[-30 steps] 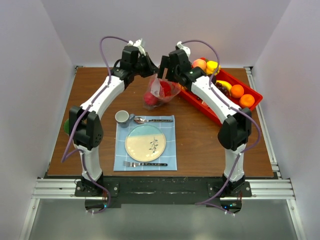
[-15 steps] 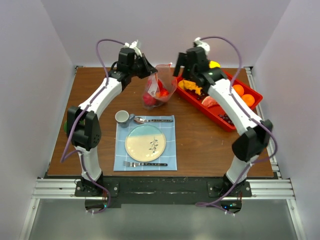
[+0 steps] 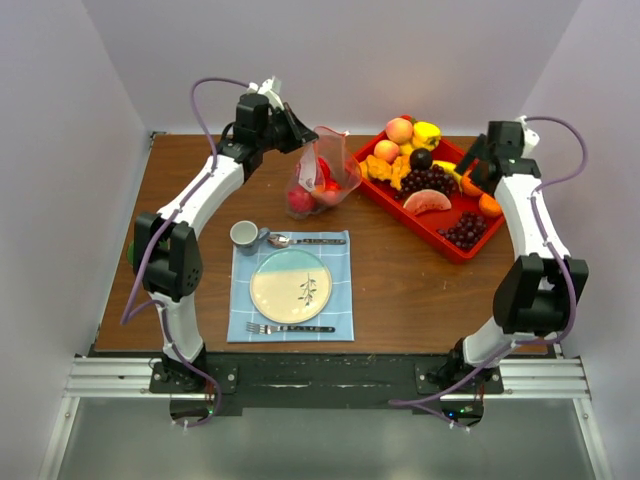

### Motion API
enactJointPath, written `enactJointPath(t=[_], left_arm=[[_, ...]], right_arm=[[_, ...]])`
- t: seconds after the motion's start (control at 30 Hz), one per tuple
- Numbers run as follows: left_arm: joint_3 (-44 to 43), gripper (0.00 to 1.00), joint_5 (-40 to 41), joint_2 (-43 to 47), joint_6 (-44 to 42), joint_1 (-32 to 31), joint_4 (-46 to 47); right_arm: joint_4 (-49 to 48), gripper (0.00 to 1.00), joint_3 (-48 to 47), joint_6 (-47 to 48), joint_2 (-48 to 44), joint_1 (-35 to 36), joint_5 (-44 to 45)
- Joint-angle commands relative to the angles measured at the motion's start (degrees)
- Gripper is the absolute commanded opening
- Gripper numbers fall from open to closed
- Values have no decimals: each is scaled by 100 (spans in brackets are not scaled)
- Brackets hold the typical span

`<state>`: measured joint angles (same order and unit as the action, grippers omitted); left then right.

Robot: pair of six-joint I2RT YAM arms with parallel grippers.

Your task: Place the food in the zip-top bag and seal the zipper

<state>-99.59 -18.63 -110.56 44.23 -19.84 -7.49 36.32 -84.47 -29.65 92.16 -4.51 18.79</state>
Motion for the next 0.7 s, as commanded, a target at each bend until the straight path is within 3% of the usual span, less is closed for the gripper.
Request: enactJointPath(t=[0.0,0.23,0.47,0.67], left_arm=[[-95,0,-167,149,77,59,406],[-166,0,-185,105,-2,59,336],[-263,0,-149,26,-98,59,195],[-297,0,-158,-35,-90,59,212]], right_arm=[[-458,99,-270,-155,704,-383,-86],[-1222,99,-782,-445,1901,-428,433],[-1276,98,-1238,-393,2315,-419,626],[-1469,98,-1133,-296,2061,-419,617]])
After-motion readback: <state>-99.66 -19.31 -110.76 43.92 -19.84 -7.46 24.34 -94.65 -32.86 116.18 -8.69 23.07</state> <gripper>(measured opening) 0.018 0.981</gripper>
